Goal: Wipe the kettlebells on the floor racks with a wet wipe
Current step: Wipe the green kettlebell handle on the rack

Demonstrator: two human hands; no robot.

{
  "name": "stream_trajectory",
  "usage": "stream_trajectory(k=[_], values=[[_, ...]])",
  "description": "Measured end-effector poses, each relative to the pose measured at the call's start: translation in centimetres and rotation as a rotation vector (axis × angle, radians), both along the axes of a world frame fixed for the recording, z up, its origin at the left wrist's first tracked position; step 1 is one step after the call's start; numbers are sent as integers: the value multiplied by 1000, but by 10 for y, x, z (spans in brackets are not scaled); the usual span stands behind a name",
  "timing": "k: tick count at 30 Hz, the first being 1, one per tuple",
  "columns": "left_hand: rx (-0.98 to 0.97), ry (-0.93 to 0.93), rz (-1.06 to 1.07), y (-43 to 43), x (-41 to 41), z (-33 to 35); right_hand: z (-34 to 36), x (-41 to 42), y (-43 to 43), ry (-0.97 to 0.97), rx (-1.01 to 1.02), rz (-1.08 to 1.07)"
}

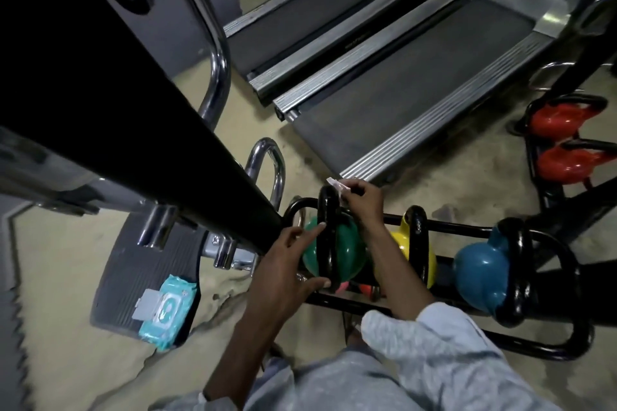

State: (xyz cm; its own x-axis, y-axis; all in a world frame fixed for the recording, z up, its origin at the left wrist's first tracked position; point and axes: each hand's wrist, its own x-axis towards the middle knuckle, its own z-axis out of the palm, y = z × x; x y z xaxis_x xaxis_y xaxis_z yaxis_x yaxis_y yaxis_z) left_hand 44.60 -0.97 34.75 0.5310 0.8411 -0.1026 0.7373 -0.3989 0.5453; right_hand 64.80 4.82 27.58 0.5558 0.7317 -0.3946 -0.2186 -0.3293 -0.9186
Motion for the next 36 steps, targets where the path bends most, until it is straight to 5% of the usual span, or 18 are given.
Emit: stream_trajectory(k=[10,18,24,33,36], values=[[33,0,-26,3,2,3,-4,3,-1,79,-57,40],[-16,-14,-3,0,1,1,3,-33,-49,-191,95,-131],[-38,-15,22,-4,1,3,6,-20,-6,80,112,-158],[-37,-34,45,-5,1,-2,31,-56,-104,-306,172,-62],[-44,-50,55,-4,1,-4,29,-54,-99,-292,176,-71]])
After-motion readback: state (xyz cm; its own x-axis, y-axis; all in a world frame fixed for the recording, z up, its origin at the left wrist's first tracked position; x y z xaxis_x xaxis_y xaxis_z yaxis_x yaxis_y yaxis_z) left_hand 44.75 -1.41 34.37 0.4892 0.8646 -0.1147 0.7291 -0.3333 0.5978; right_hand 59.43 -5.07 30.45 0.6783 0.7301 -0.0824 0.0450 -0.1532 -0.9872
